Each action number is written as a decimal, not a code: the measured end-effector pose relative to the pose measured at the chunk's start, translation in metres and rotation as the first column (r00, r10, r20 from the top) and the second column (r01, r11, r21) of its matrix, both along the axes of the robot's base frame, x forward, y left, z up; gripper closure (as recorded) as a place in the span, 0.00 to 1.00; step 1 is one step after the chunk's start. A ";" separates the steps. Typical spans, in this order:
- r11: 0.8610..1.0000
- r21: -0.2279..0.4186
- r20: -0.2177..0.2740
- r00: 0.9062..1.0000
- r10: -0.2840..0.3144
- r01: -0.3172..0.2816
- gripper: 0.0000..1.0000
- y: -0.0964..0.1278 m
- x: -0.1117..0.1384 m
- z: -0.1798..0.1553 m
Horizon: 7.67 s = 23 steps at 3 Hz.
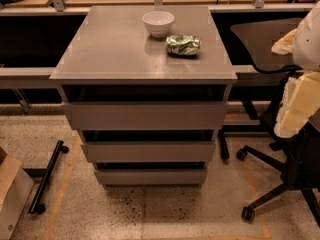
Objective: Open middle drawer
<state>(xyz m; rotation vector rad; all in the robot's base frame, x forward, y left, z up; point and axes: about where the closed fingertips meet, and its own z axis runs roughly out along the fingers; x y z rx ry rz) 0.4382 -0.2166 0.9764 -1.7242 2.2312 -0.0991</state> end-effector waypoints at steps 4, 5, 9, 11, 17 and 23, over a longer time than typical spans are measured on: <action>0.999 0.024 -0.019 1.000 0.022 -0.022 0.00 -0.002 0.031 -0.081; 0.999 0.033 -0.035 0.999 0.019 -0.018 0.00 -0.002 0.032 -0.091; 0.983 0.155 -0.189 0.974 0.122 -0.093 0.00 0.017 0.054 -0.252; 0.969 0.223 -0.173 0.973 0.150 -0.110 0.00 0.031 0.067 -0.269; 0.909 0.406 -0.223 0.954 0.198 -0.094 0.00 0.047 0.095 -0.379; 0.859 0.509 -0.134 0.980 0.145 -0.057 0.00 0.059 0.146 -0.455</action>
Offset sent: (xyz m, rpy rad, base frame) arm 0.0169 -0.0047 -0.0391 0.0052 -0.0234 0.0437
